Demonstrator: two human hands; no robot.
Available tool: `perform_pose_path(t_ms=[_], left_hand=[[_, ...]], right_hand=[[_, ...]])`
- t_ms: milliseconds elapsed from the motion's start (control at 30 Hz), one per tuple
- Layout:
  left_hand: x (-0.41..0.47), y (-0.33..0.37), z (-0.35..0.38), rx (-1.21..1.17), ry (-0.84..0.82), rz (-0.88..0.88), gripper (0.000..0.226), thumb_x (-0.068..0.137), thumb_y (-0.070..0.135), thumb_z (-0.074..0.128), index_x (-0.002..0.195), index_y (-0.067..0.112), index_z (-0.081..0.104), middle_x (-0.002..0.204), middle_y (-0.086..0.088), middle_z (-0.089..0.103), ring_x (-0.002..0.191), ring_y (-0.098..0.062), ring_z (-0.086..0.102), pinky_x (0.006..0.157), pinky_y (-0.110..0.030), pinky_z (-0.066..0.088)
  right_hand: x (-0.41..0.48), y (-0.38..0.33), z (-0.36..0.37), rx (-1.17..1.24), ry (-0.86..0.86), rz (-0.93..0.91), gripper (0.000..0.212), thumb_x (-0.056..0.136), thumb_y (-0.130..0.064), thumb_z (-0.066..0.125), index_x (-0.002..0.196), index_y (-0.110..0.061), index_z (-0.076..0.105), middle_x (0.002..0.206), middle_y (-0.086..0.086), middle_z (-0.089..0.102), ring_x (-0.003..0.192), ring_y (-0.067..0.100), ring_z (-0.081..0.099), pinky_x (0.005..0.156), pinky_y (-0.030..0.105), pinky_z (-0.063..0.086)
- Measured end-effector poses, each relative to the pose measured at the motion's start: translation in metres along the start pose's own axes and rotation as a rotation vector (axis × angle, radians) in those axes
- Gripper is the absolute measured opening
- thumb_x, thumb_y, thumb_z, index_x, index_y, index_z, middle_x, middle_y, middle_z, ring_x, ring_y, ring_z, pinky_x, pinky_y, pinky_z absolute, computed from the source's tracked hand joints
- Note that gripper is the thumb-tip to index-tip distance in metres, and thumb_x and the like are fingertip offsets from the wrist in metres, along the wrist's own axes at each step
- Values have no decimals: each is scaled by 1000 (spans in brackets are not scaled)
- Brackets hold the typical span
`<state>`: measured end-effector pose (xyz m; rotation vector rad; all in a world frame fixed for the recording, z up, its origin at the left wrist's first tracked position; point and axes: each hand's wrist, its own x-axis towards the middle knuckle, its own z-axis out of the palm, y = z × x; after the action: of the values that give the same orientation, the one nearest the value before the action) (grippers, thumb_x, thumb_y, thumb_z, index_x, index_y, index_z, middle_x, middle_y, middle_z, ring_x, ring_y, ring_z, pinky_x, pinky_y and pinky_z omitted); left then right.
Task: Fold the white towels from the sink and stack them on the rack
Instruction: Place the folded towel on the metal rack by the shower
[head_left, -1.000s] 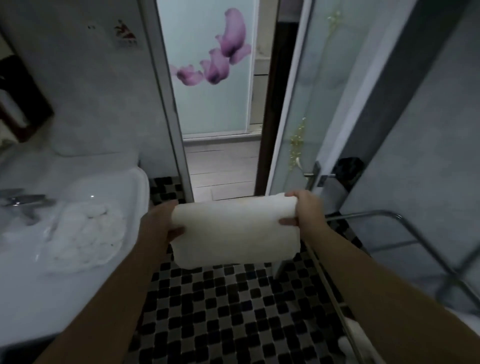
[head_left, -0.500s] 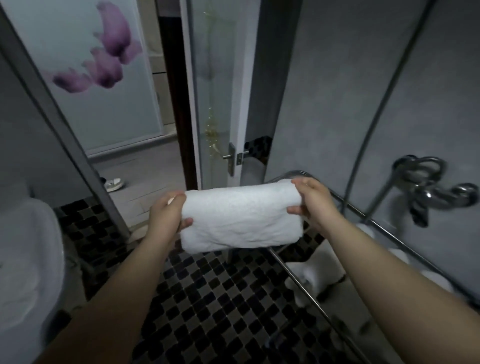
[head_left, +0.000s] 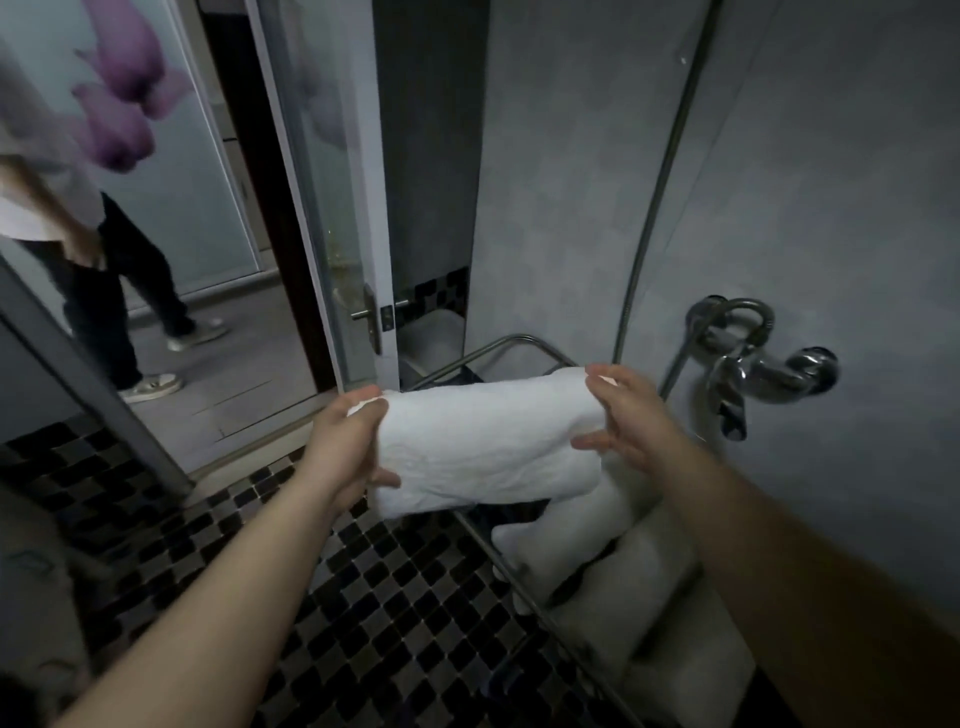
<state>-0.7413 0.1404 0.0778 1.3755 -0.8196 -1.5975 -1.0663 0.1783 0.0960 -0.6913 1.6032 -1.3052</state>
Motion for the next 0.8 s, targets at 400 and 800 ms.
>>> perform_pose_path(t_ms=[400,800], left_hand=[[14,-55,111,-125,154,-83,25,94,32,64,120,30,60,125,-8,57,106,-38,64,67,-50,62],[4,-142,147,-233,104,-470,27,98,31,61,121,19,57,118,-11,66,105,-36,65,79,-61,58]], right_hand=[[104,-15,-40,-16,88,5,14,93,-16,64,102,-24,70,113,1,58,101,25,56,65,45,61],[149,30,-57,-184,257,126,11,91,-25,64,100,-27,70,100,4,63,76,23,58,48,28,49]])
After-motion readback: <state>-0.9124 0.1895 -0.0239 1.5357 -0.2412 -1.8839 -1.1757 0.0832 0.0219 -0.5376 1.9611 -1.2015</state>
